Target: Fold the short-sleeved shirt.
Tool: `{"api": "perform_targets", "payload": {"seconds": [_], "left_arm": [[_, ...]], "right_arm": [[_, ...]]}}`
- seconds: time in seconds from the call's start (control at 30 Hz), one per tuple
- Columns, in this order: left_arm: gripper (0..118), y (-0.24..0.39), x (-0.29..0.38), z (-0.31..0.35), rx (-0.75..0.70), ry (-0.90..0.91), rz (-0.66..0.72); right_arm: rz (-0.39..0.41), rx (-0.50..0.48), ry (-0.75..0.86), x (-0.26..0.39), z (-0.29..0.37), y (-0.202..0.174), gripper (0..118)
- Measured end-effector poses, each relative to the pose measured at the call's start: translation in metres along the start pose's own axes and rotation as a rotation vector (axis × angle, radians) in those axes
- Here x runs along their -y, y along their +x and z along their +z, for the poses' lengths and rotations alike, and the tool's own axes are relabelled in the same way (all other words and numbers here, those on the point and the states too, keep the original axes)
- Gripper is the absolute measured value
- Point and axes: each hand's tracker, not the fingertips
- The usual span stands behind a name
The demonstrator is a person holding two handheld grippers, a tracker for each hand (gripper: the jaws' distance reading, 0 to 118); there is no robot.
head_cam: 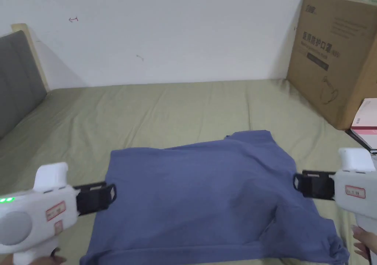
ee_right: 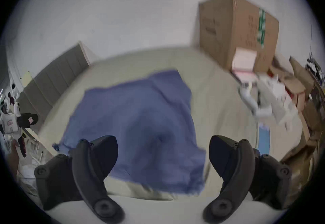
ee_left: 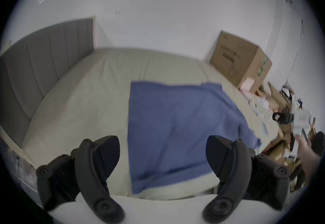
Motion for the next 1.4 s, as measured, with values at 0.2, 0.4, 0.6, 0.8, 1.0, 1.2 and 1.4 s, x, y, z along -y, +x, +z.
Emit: {"api": "perform_targets", "payload": {"seconds": [0.2, 0.4, 0.6, 0.8, 1.0, 1.2, 1.4], "left_arm": [[1, 0.044, -0.021, -0.007, -0.011, 0.167, -0.017], [0, 0.049, -0.042, -0.012, 0.032, 0.026, -0.095], [7, -0.01, -0.014, -0.051, -0.033, -0.6, -0.07], [103, -0.06, 0.05, -0.069, -0.135, -0.645, -0.095], [70, -0.067, 0.082, -0.087, -0.038, -0.631, -0.11], [1, -0.047, 0.075, -0.078, -0.035, -0.519, -0.156], [1, -0.049, 0.077, -0.046, -0.06, -0.401, -0.03]], "right_arm": [[-0.082, -0.041, 0.187, -0.019, 0.003, -0.057, 2], [-0.021, -0.104, 0.169, -0.029, -0.003, -0.072, 0], [-0.01, -0.107, 0.108, -0.02, -0.004, -0.065, 0], [-0.048, -0.103, 0.019, -0.002, -0.019, -0.05, 0], [-0.085, -0.091, -0.05, 0.014, -0.024, -0.04, 0], [-0.099, -0.057, -0.051, 0.015, -0.011, -0.006, 0], [-0.151, 0.052, -0.258, 0.029, -0.025, 0.043, 99]]}}
